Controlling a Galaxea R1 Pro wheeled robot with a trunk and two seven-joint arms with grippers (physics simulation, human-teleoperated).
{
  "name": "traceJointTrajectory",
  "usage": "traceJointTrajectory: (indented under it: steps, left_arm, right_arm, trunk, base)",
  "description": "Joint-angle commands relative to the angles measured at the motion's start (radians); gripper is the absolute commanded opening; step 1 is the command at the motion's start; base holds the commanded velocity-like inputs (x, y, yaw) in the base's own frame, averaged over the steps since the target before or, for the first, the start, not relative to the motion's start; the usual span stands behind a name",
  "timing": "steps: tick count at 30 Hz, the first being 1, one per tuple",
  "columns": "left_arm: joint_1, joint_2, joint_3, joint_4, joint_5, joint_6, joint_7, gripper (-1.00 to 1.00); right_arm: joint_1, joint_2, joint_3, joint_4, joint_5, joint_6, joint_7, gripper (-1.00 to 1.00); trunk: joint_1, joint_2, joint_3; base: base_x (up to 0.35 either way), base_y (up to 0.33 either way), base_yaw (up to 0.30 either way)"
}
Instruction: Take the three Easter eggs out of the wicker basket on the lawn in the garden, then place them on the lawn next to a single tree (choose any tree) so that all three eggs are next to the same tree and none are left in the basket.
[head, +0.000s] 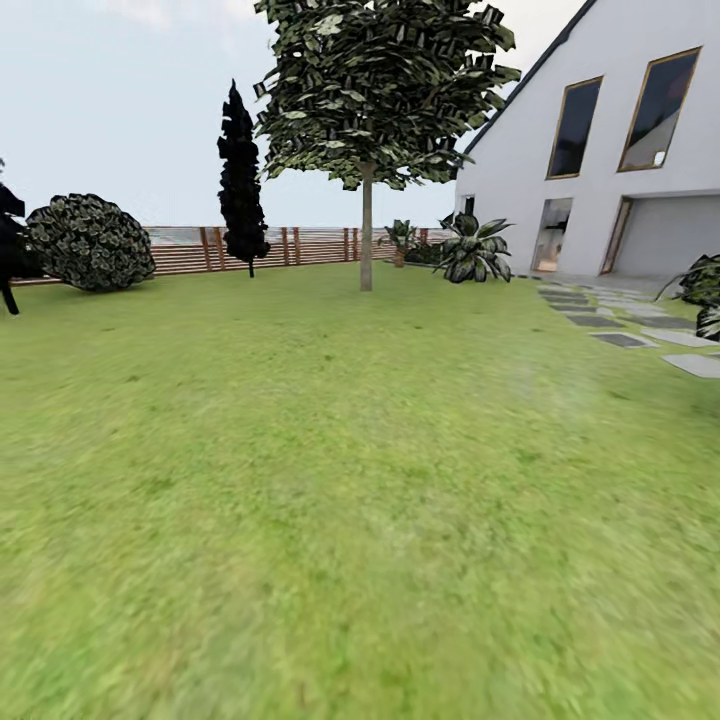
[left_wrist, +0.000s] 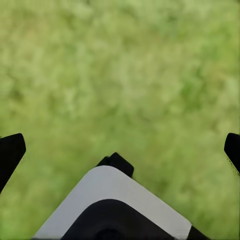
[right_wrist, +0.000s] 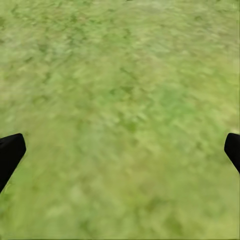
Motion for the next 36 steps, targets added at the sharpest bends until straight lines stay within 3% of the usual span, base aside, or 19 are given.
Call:
traceJointTrajectory:
  steps: [1, 6, 13, 36]
  left_arm:
    - [0.0, 0.0, -0.002, -0.002, 0.004, 0.01, -0.001, 1.0]
    - [0.0, 0.004, -0.004, -0.01, -0.025, 0.065, -0.003, 1.0]
    - [0.0, 0.01, -0.003, -0.081, -0.035, 0.094, -0.006, 1.0]
    - [0.0, 0.009, -0.003, -0.08, -0.04, 0.065, -0.004, 1.0]
  right_arm:
    - [0.0, 0.0, 0.003, 0.0, -0.006, -0.003, 0.0, 1.0]
    - [0.0, 0.0, 0.003, 0.0, -0.006, -0.003, 0.0, 1.0]
    - [0.0, 0.0, 0.005, 0.001, -0.003, -0.003, 0.003, 1.0]
    - [0.0, 0.002, 0.005, 0.002, -0.002, -0.003, 0.003, 1.0]
  trunk:
    - [0.001, 0.0, -0.001]
    - [0.001, 0.0, -0.001]
    - [0.001, 0.0, -0.001]
    - [0.001, 0.0, -0.001]
  base:
    - [0.321, 0.115, 0.244]
    - [0.331, 0.07, 0.245]
    - [0.324, 0.052, 0.145]
    - [0.333, 0.02, 0.003]
